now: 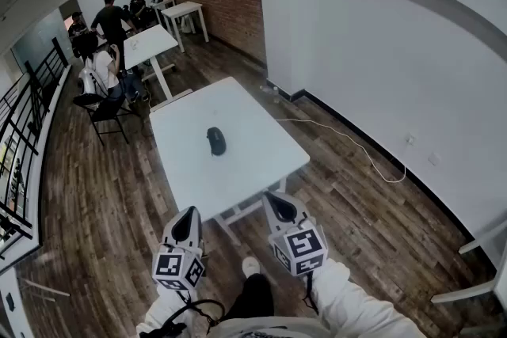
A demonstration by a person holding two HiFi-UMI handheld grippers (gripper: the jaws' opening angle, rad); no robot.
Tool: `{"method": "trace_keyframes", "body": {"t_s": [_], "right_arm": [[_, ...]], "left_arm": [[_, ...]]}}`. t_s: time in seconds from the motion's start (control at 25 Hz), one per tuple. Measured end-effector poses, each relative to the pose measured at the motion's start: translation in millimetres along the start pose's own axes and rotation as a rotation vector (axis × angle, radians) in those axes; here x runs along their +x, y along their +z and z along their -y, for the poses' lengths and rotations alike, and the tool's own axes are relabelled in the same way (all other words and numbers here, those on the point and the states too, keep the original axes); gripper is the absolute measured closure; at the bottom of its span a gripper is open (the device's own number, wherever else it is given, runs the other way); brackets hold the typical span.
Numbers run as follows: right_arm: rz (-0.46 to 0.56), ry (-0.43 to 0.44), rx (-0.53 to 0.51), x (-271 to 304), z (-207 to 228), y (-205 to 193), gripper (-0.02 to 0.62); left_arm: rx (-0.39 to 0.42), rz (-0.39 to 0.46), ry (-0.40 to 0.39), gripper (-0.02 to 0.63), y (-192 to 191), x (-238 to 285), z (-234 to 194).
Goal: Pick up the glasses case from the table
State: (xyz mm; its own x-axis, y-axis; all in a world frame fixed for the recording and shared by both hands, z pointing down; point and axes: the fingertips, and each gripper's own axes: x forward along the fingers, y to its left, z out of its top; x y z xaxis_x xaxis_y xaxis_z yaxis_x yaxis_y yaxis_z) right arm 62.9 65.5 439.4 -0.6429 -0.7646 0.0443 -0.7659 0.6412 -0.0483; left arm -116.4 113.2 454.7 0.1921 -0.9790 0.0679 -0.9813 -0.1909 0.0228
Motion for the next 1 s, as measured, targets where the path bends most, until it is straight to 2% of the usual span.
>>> {"method": "trace_keyframes", "body": {"t_s": [0.2, 0.36, 0.64, 1.0], "right_arm": [[-0.023, 0.01, 0.001, 123.7, 31.0, 4.8, 0.589], [-0.033, 0.005, 0.018, 199.8, 46.9, 12.5, 0.588], [-0.093, 0.034, 0.019, 272.2, 79.0, -4.1, 0.588], [-0.125, 0.083, 0.106, 336.1, 108.1, -20.7, 0.588]], "left_arm": [[0.002, -0.014, -0.002, 0.589, 4.5, 106.0, -68.0], [0.004, -0.021, -0.016, 0.589, 12.5, 168.2, -109.2], [-0.02, -0.094, -0.004, 0.589, -8.7, 235.4, -136.1], [-0.056, -0.185, 0.014, 0.587, -24.8, 293.0, -152.7]]}}
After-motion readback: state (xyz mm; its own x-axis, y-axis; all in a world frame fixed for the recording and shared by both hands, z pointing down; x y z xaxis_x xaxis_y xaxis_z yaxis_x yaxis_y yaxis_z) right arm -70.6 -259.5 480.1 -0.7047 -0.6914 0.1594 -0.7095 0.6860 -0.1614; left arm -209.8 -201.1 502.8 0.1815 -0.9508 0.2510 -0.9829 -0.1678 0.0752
